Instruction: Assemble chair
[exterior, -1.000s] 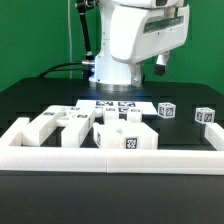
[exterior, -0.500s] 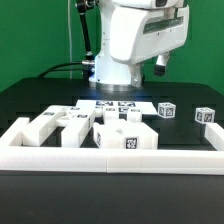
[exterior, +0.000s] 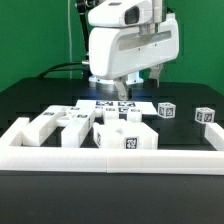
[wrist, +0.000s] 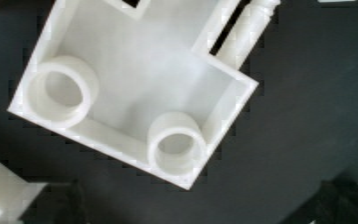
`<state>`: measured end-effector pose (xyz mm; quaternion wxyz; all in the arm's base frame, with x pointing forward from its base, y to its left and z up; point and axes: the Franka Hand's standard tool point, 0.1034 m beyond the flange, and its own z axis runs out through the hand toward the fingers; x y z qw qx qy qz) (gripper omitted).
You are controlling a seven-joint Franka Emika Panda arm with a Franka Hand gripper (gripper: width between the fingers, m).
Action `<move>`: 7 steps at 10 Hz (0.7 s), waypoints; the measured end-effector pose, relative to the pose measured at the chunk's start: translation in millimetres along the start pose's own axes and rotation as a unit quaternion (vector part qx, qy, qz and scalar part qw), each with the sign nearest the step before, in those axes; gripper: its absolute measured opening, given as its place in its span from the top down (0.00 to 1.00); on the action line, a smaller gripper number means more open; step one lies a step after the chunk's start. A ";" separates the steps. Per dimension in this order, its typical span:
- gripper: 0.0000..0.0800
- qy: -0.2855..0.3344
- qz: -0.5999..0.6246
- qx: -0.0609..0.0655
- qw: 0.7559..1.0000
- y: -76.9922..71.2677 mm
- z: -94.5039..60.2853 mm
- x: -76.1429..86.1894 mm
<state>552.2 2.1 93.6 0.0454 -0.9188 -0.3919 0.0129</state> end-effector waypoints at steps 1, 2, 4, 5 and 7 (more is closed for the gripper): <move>0.19 0.000 0.001 0.000 1.000 0.5 0.1 -0.6; 0.19 0.003 0.008 -0.002 1.000 1.7 0.7 -1.0; 0.19 0.039 0.155 -0.038 0.986 1.2 17.1 -10.6; 0.19 0.045 0.172 -0.043 0.983 -0.1 22.7 -7.7; 0.19 0.042 0.174 -0.042 0.983 3.6 27.7 -9.8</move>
Offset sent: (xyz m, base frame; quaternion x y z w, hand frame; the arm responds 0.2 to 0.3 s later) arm -0.0172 -0.0206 -0.0262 -0.1510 0.0250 0.3180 0.9356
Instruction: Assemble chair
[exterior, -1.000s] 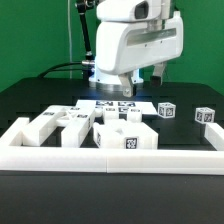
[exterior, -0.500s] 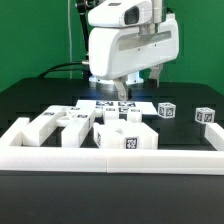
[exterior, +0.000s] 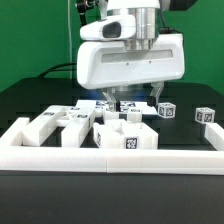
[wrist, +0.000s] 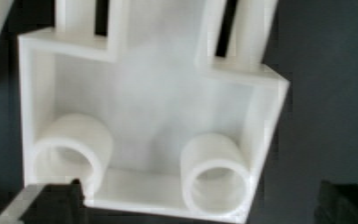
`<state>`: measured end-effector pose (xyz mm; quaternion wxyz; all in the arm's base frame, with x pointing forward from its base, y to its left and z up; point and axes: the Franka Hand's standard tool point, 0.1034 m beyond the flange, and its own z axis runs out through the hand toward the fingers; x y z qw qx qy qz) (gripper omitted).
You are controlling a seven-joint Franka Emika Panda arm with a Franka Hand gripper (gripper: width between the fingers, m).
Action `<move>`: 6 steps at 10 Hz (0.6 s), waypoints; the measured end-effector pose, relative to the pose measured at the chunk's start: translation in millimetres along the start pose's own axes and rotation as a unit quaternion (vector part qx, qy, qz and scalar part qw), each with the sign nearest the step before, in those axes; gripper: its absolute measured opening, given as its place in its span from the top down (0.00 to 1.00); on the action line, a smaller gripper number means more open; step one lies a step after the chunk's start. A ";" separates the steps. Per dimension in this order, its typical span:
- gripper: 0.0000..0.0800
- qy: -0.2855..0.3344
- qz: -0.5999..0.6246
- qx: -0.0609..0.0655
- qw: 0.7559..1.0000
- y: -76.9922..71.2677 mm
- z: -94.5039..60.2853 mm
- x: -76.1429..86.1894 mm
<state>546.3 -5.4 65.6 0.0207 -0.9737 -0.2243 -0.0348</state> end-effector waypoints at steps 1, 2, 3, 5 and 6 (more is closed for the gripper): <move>0.19 0.000 0.000 0.000 1.000 -0.5 0.0 0.1; 0.19 0.000 0.000 0.000 1.000 -0.5 0.5 -0.2; 0.19 0.000 0.000 0.001 1.000 -0.6 0.6 -0.3; 0.19 -0.005 0.006 0.004 1.000 -4.6 13.9 -3.1; 0.19 -0.004 0.015 0.005 1.000 -10.4 21.0 -1.5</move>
Offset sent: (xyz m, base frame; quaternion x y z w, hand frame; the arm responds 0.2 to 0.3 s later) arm 0.0000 0.0000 0.0000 0.0000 0.0000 0.0000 1.0000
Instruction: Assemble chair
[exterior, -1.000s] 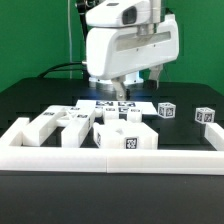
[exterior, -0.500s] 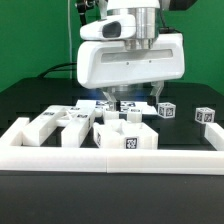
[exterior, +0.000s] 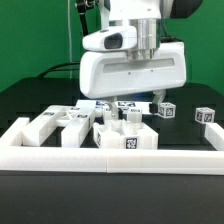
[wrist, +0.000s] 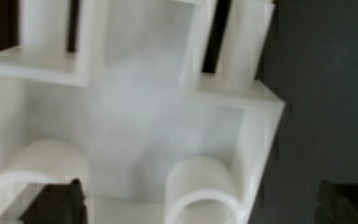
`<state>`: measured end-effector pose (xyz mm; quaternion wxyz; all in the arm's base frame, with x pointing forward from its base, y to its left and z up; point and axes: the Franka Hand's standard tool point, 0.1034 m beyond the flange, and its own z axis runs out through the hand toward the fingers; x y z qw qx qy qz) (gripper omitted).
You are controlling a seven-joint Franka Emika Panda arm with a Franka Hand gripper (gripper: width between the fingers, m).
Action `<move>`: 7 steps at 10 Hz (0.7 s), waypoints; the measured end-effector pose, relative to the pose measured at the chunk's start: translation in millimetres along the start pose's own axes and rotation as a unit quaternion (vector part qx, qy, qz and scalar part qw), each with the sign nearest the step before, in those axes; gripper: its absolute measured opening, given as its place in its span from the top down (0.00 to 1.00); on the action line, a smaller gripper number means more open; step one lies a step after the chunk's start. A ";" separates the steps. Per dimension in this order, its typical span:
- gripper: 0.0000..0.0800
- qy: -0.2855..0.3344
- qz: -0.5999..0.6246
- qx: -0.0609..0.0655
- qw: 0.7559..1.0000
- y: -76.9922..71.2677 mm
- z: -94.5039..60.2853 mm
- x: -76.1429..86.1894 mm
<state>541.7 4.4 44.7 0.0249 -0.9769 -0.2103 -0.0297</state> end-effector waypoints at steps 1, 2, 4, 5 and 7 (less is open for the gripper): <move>0.19 -0.002 0.001 0.001 1.000 -4.5 5.3 0.4; 0.19 -0.002 0.001 0.001 1.000 -4.8 12.6 -0.3; 0.19 -0.006 -0.001 0.003 1.000 -10.9 23.4 -2.2; 0.19 -0.007 -0.001 0.003 1.000 -10.7 27.7 -4.2; 0.20 -0.007 -0.002 0.002 1.000 -11.2 33.7 -6.9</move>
Offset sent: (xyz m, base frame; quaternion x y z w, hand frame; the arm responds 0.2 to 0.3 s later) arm 0.0014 0.0088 -0.0106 -0.0311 0.0097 0.0170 0.9993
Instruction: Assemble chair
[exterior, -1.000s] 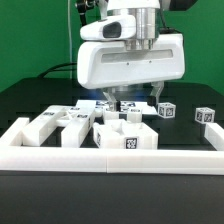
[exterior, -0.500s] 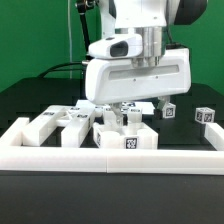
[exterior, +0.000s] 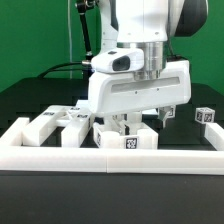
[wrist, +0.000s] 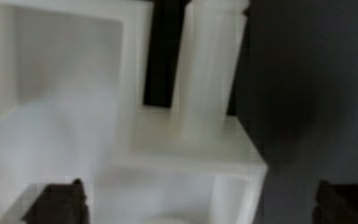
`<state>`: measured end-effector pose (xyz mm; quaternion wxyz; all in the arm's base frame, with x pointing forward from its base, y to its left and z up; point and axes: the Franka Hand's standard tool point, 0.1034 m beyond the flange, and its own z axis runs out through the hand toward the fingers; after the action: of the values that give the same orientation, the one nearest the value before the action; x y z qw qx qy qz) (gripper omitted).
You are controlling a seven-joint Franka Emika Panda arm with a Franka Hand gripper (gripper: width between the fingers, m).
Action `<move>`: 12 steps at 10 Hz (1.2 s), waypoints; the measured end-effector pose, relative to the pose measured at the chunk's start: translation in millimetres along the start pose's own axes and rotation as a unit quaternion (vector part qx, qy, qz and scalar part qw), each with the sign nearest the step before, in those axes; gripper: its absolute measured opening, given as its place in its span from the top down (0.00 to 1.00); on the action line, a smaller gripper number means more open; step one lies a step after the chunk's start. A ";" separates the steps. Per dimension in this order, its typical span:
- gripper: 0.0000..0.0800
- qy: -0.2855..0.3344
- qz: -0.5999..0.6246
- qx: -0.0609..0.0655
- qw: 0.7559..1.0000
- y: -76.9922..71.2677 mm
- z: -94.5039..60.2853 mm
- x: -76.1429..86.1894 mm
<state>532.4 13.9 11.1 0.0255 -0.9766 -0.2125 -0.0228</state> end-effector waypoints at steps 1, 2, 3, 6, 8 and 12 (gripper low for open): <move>0.44 0.000 0.000 0.000 1.000 0.1 -0.2 0.2; 0.66 0.000 0.000 0.000 1.000 0.0 -0.1 0.1; 0.66 0.000 0.000 0.000 1.000 0.0 -0.1 0.1; 0.96 0.001 0.000 0.000 1.000 0.3 -0.5 0.6; 0.96 0.001 0.000 0.000 1.000 0.3 -0.5 0.6; 0.96 0.001 0.013 0.000 1.000 -1.1 -0.3 1.8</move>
Offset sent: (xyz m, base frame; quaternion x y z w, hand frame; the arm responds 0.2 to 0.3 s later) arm 0.0000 0.0000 0.0000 0.0000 0.0000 0.0000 1.0000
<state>533.6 15.7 11.5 0.0261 -0.9793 -0.1993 -0.0234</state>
